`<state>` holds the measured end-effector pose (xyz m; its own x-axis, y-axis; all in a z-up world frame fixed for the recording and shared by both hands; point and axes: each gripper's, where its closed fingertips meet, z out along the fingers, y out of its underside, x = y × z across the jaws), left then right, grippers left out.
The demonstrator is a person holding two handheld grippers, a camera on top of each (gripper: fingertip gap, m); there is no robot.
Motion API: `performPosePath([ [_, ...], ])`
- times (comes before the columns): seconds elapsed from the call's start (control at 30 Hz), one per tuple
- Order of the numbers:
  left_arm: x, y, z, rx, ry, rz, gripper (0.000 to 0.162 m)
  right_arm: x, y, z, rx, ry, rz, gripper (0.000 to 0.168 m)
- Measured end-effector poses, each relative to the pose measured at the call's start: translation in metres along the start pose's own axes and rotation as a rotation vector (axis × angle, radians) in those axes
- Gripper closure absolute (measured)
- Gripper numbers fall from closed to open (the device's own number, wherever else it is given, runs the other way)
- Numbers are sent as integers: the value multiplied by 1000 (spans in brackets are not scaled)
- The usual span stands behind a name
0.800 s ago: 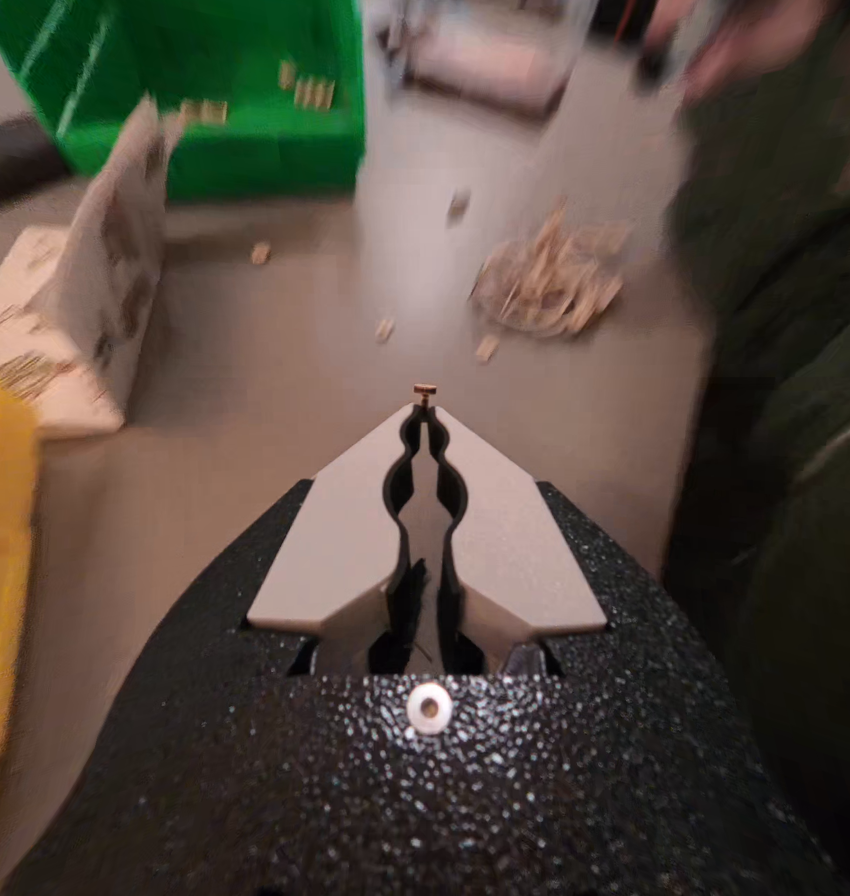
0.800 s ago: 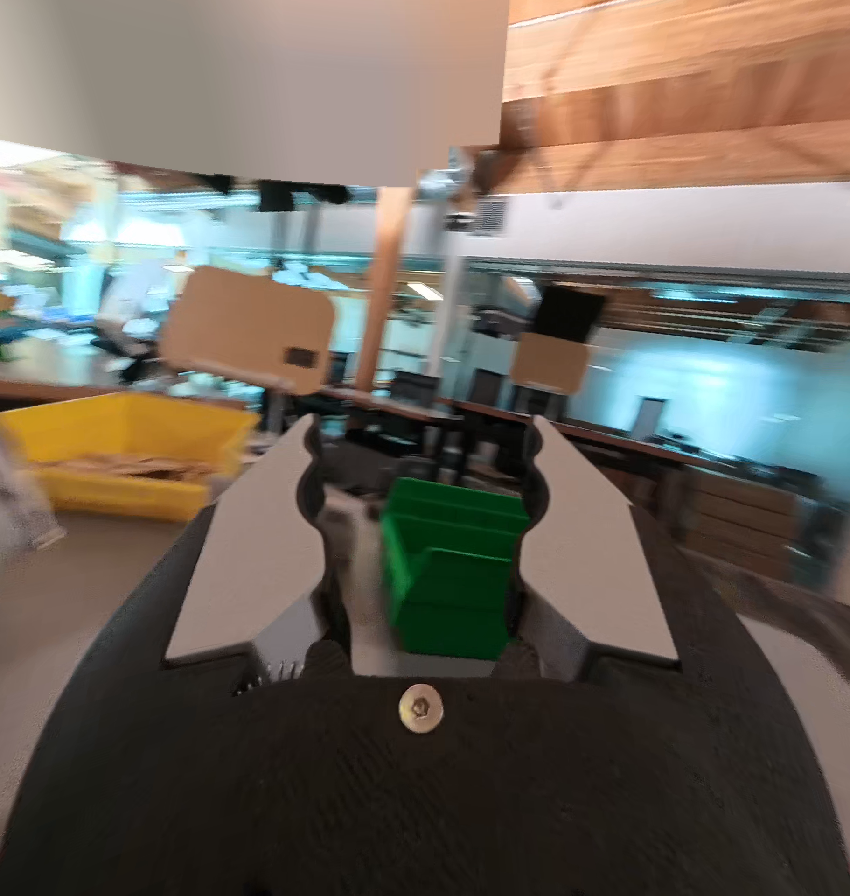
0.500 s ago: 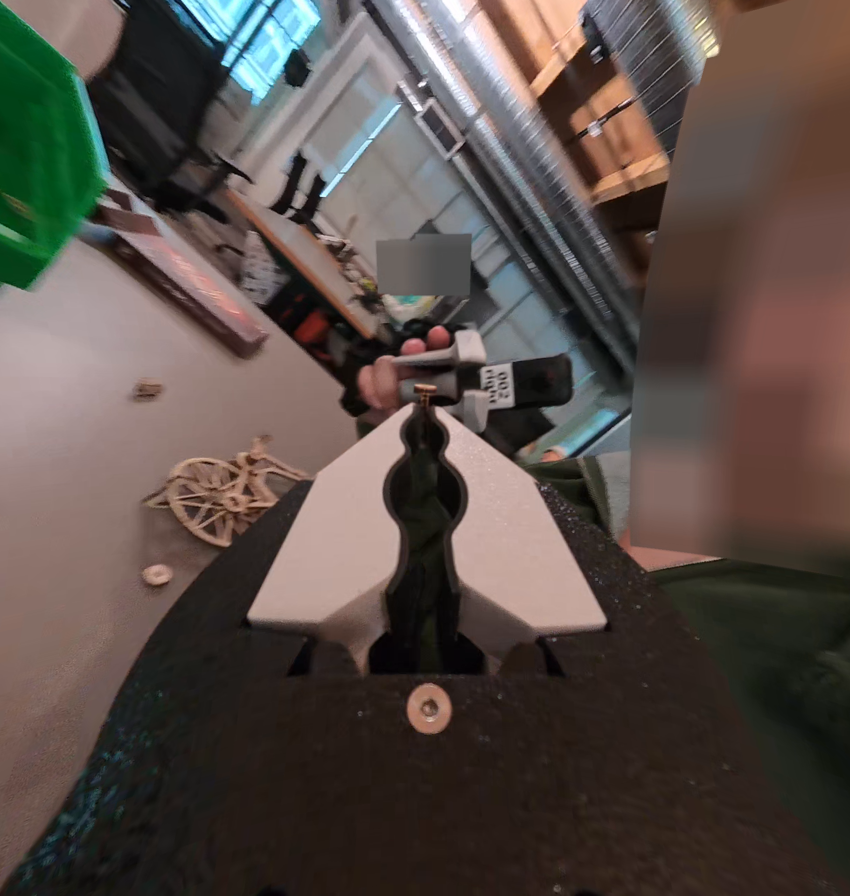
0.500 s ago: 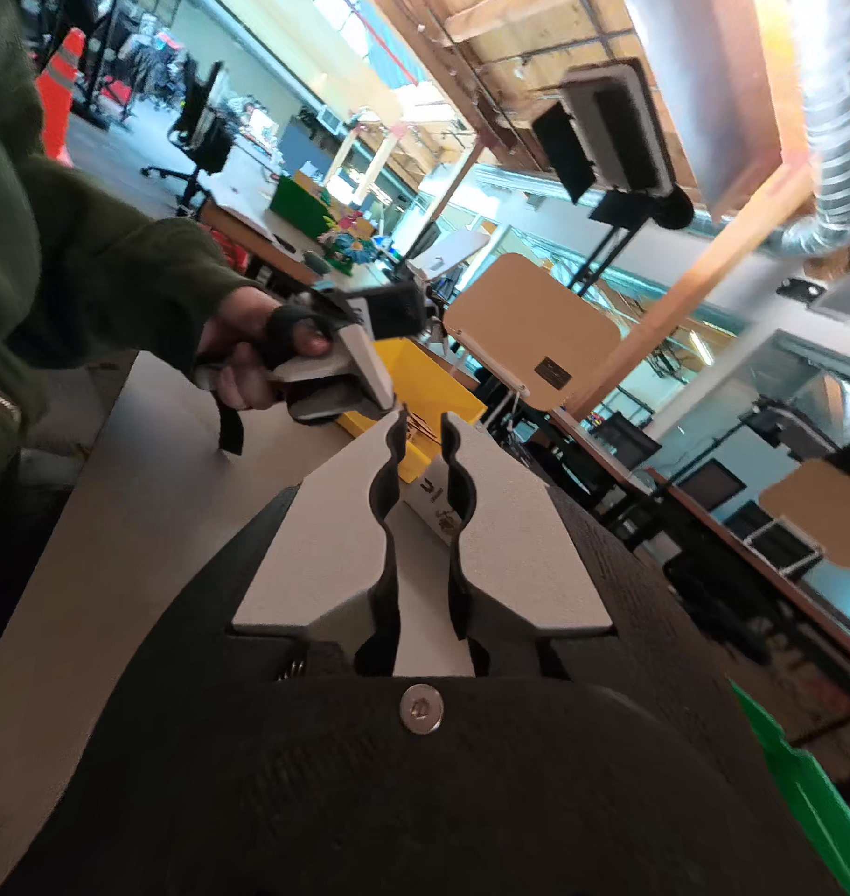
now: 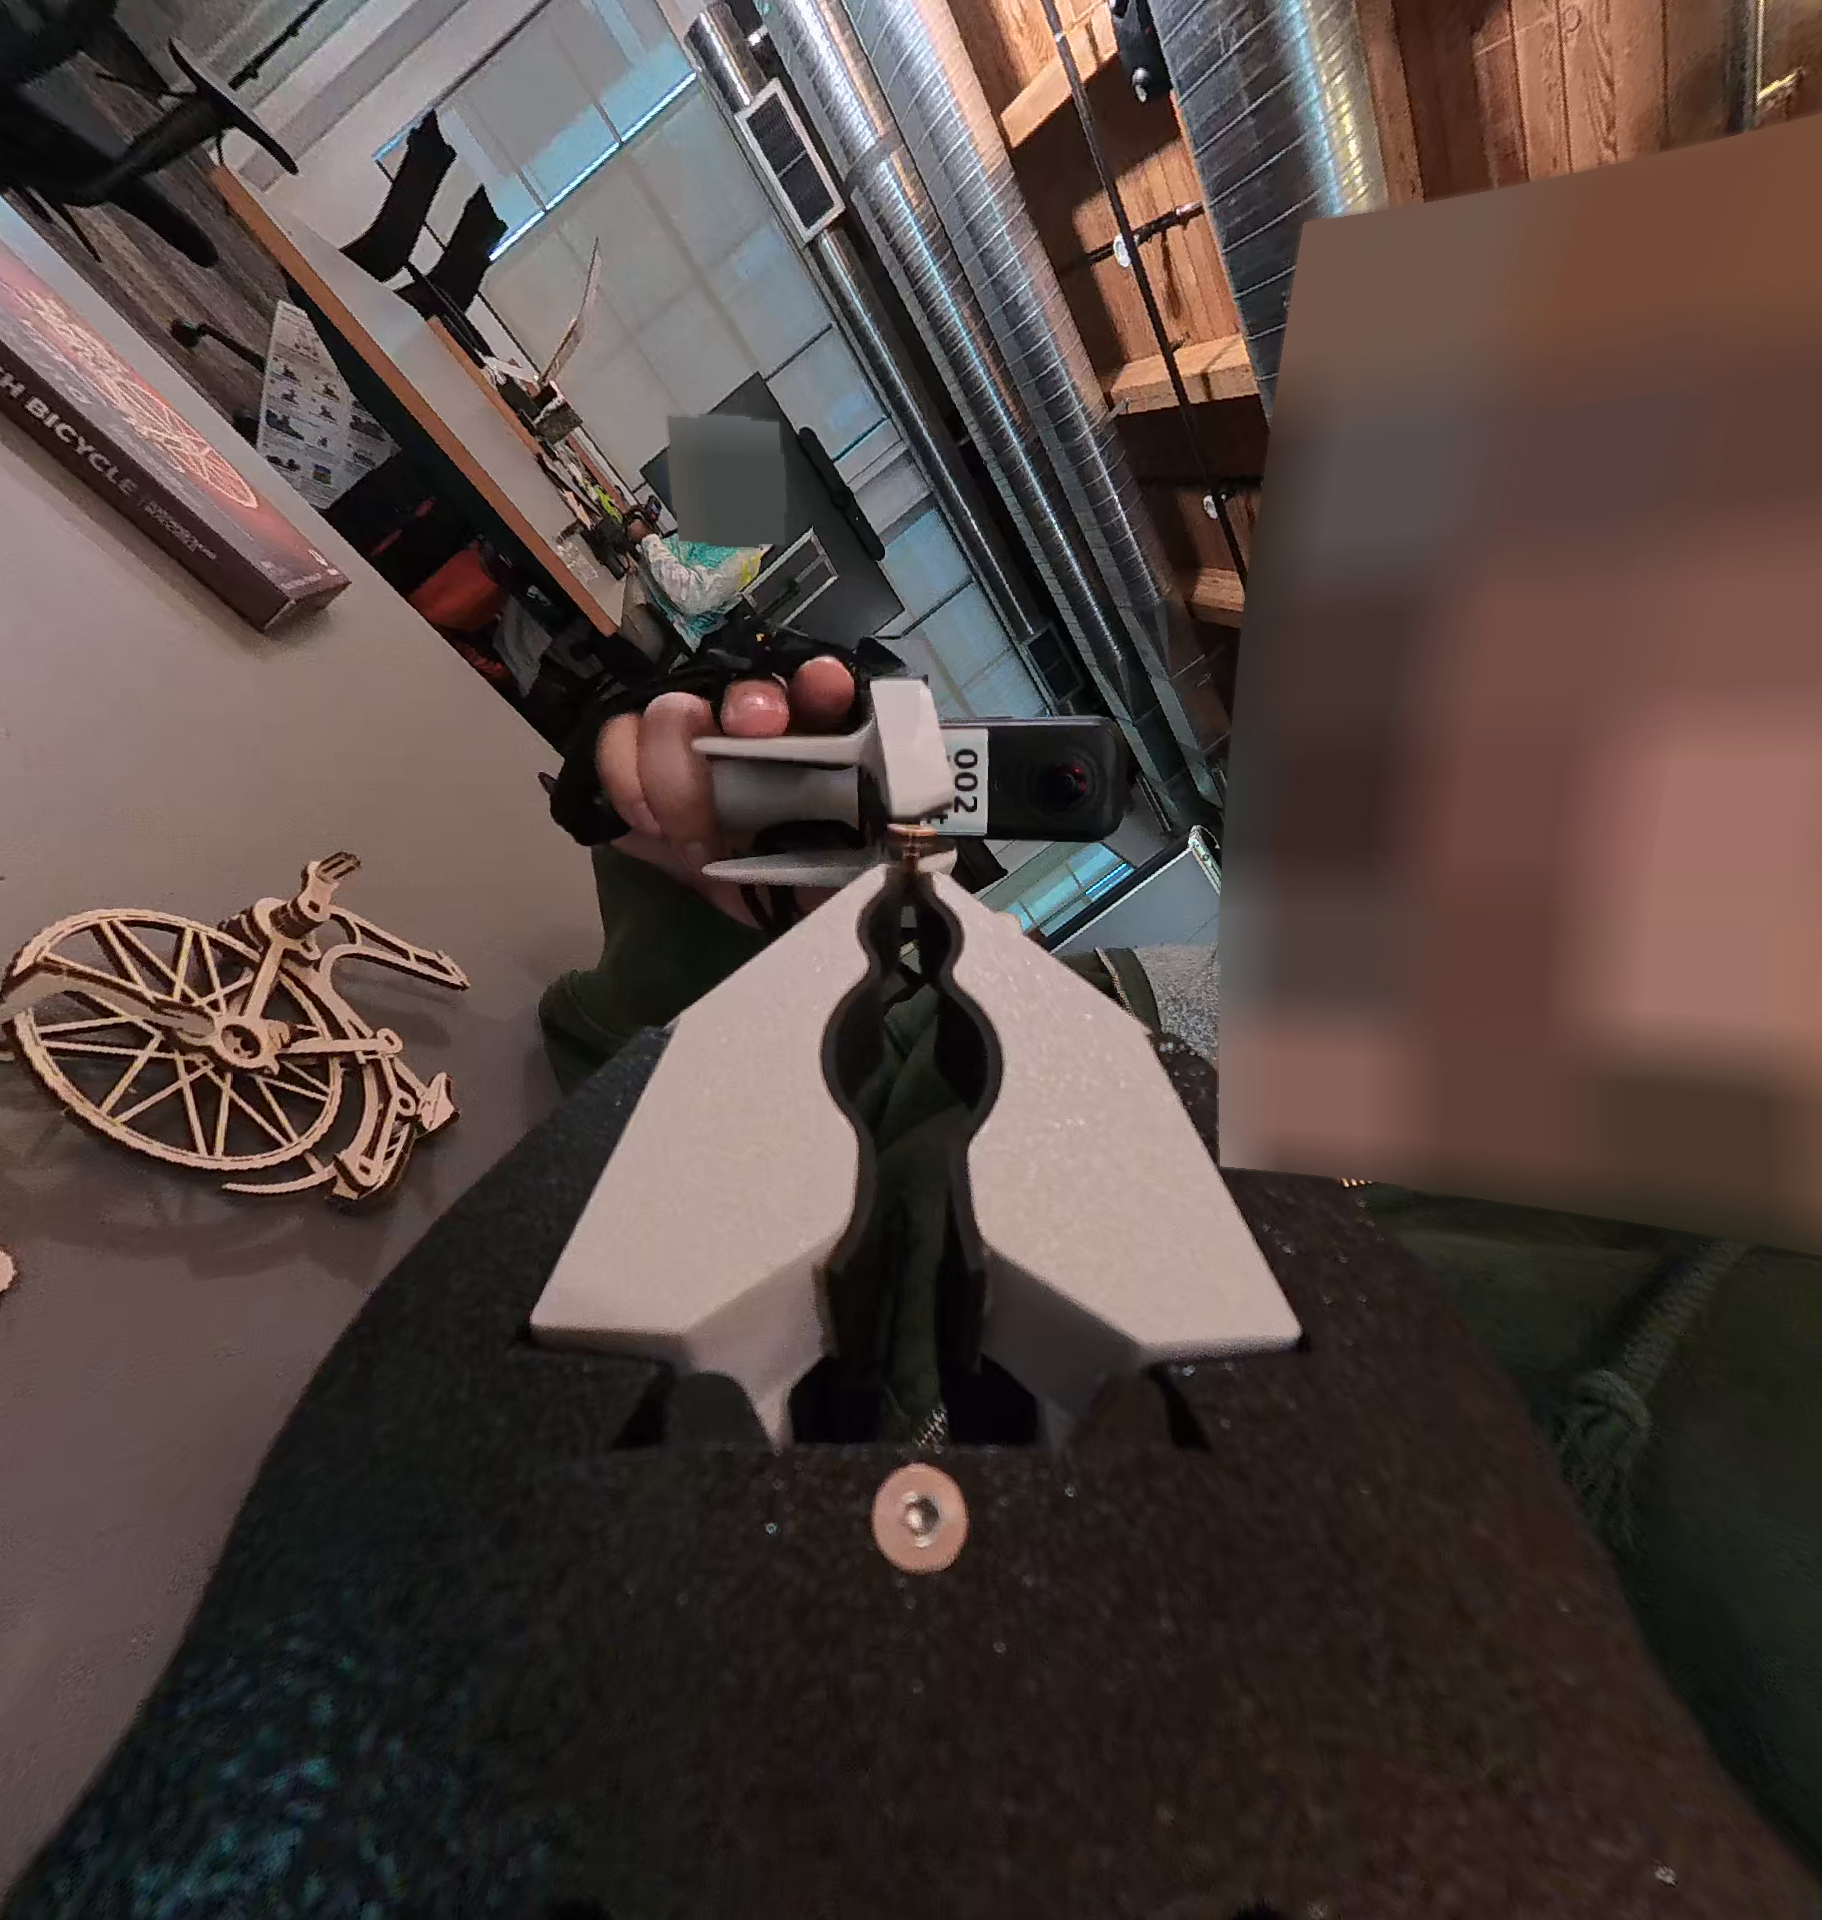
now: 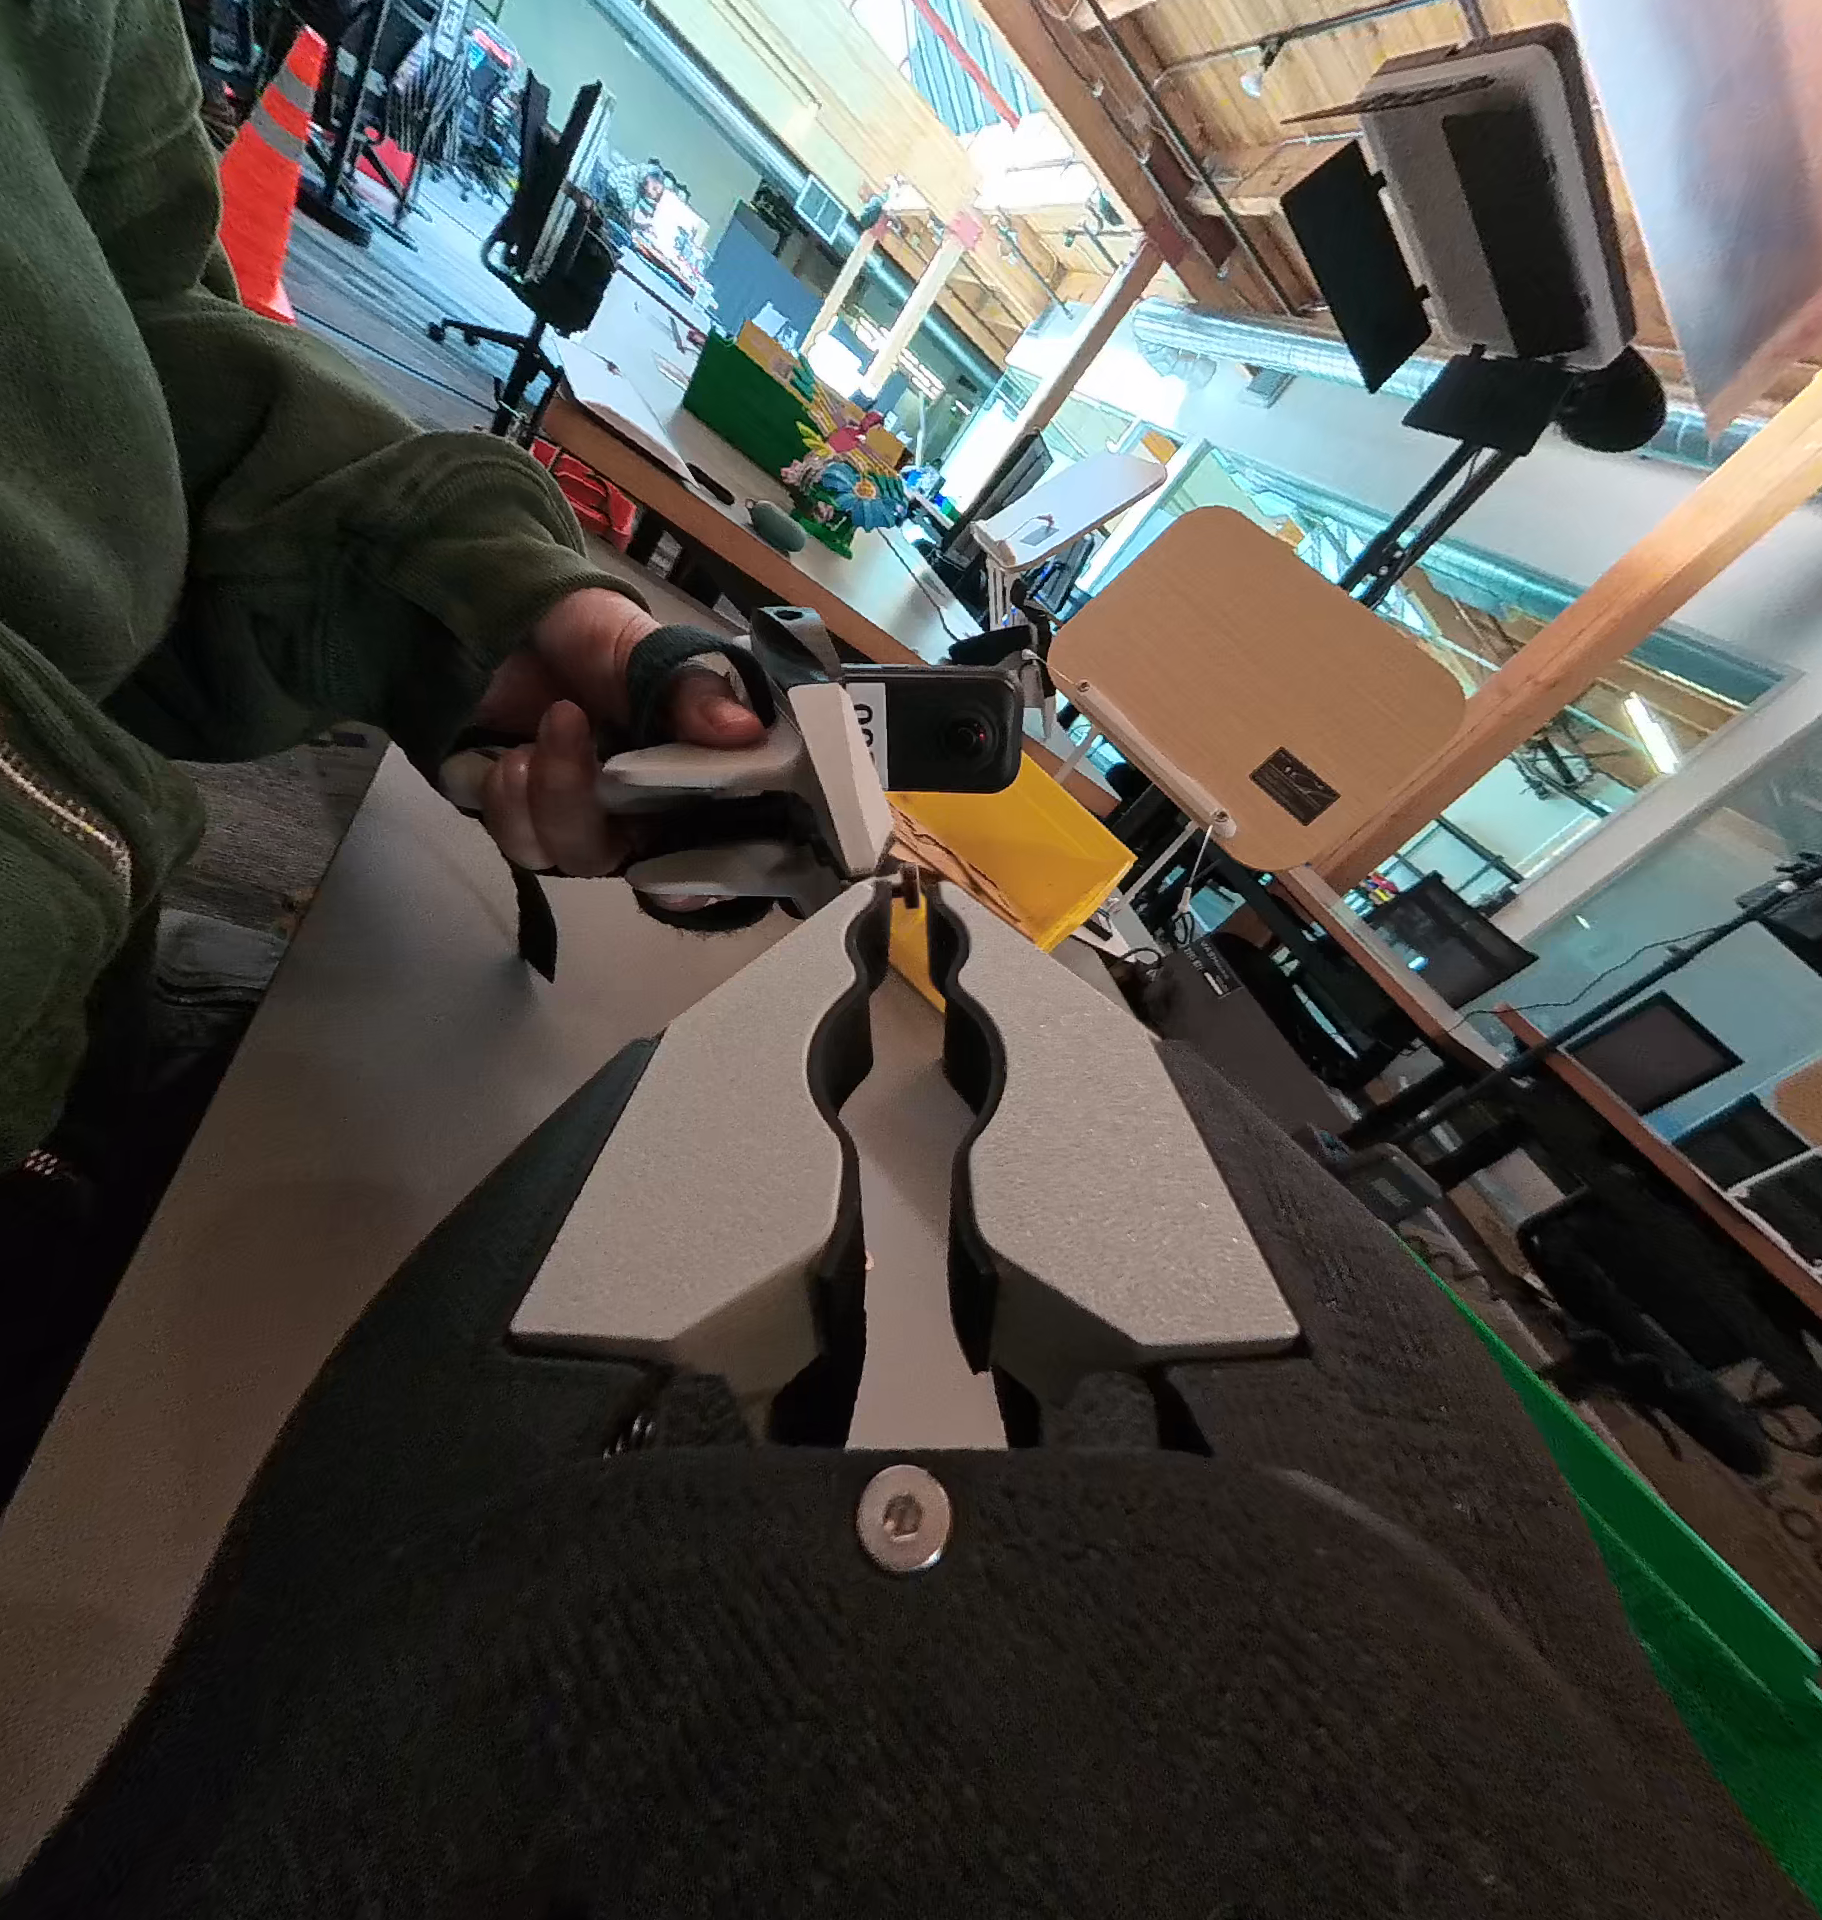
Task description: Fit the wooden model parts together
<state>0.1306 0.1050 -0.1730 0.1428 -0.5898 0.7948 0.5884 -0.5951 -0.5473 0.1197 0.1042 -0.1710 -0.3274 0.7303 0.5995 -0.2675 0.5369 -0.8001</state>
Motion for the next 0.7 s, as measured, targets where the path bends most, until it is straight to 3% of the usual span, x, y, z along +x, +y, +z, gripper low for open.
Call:
performPosePath([
  [0.03,0,0,0,0,2,0,162,-1,0,0,2,-6,10,165],
  [0.27,1,-2,0,8,-35,84,162,2,-1,0,15,-8,81,168],
  [0.4,4,-17,-1,71,-122,338,162,19,-4,-2,80,14,322,161],
  [0.5,10,-21,-1,84,-178,543,162,20,-9,-6,163,-76,539,156],
  [0.7,9,-13,4,26,-244,737,162,14,-16,-6,229,-187,689,161],
])
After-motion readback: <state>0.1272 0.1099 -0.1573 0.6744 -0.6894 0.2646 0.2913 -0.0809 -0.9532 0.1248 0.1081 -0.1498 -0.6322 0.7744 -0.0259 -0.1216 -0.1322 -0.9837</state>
